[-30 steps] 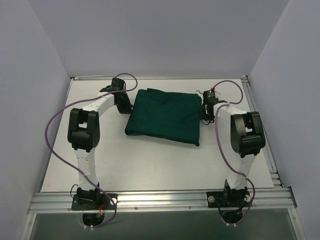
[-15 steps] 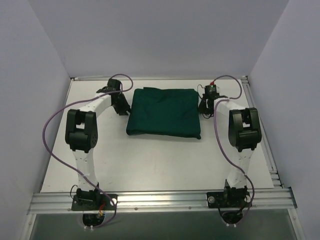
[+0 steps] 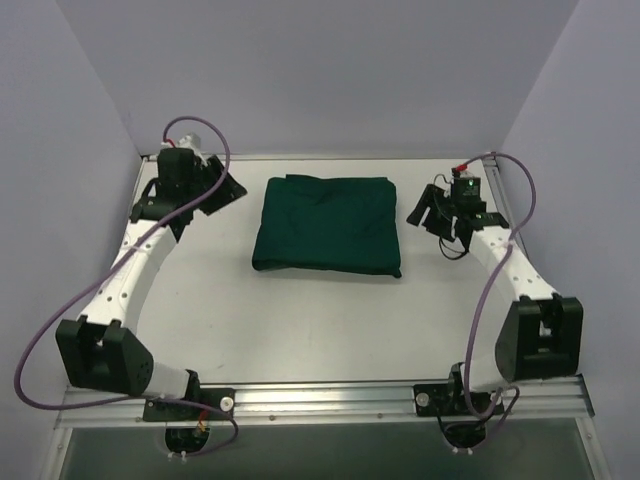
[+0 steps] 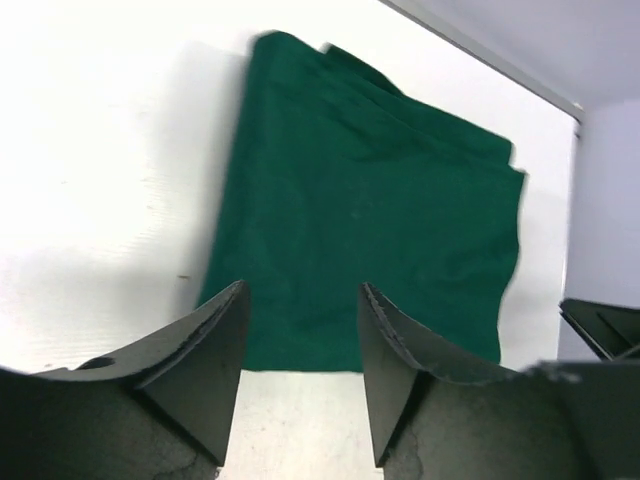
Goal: Open and lay out the surgical kit
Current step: Open the surgical kit at the center of the board.
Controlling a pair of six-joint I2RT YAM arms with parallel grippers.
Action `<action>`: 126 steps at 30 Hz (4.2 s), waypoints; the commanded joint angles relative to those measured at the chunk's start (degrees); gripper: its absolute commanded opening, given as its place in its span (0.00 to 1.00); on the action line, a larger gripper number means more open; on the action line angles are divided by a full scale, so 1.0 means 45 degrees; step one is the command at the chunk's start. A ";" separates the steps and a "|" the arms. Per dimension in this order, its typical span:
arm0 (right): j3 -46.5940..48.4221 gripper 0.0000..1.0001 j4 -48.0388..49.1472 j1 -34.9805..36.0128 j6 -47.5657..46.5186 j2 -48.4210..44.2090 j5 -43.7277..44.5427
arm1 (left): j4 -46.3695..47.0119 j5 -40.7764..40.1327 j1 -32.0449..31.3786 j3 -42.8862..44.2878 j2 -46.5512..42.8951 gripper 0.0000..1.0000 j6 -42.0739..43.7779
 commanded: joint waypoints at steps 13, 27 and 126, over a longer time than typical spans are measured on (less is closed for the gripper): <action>-0.4986 0.58 0.1108 0.0079 0.0740 -0.3186 -0.4846 | 0.2363 0.0767 -0.5568 -0.3730 -0.2793 0.58 0.2009; -0.5514 0.52 0.3181 0.0098 0.1561 -0.2328 -0.5277 | 0.3361 0.1119 -0.6446 -0.3771 -0.2306 0.57 0.2028; 0.8584 0.65 -0.0548 1.0019 -0.2247 0.7260 0.1303 | 0.2169 -0.0055 0.3767 -0.4941 -0.4626 0.99 0.1151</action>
